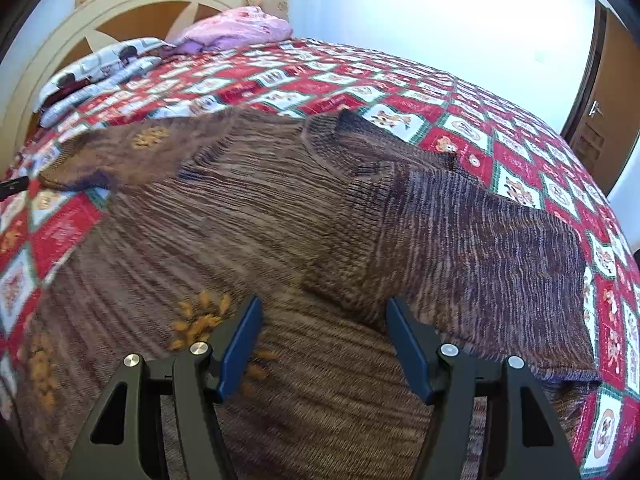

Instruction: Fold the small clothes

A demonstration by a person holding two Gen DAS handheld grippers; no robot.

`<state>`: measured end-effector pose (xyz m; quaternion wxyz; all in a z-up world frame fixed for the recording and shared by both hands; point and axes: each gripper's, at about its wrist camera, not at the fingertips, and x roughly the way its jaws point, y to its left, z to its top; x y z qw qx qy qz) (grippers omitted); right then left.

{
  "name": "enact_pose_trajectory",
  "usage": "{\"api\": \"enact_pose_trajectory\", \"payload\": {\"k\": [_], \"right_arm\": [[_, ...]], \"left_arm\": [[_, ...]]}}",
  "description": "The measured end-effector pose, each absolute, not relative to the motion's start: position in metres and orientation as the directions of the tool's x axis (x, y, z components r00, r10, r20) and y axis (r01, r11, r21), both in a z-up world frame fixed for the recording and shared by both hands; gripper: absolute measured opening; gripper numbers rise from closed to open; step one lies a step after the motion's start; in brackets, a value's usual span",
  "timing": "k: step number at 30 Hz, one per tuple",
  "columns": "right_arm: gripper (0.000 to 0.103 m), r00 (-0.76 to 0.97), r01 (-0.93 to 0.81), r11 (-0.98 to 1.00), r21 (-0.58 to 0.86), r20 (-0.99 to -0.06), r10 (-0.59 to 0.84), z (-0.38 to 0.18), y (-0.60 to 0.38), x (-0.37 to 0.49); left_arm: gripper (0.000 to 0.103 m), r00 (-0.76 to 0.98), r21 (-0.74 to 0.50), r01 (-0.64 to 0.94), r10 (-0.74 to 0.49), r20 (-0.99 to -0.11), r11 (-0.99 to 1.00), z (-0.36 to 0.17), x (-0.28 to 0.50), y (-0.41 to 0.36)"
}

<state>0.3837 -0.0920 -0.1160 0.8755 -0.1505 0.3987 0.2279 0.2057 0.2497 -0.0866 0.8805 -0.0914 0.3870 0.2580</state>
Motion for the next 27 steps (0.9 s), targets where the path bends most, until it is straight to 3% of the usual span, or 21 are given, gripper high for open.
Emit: {"api": "enact_pose_trajectory", "payload": {"k": [16, 20, 25, 27], "right_arm": [[0.066, 0.604, -0.624, 0.771, -0.128, -0.704, 0.373, -0.096, -0.079, 0.328], [0.066, 0.607, -0.637, 0.758, -0.138, -0.696, 0.384, -0.094, -0.077, 0.32], [0.066, 0.607, -0.638, 0.758, -0.133, -0.692, 0.39, -0.093, -0.078, 0.317], [0.066, 0.609, -0.636, 0.761, -0.127, -0.689, 0.393, -0.091, -0.078, 0.316]], "left_arm": [[0.091, 0.566, -0.105, -0.571, 0.297, -0.769, 0.814, -0.101, 0.244, 0.287], [0.082, 0.55, -0.124, -0.572, 0.267, -0.791, 0.811, -0.107, 0.257, 0.292], [0.082, 0.538, -0.13, -0.569, 0.249, -0.805, 0.812, -0.11, 0.27, 0.295], [0.078, 0.534, -0.129, -0.558, 0.235, -0.812, 0.82, -0.112, 0.275, 0.296]]}}
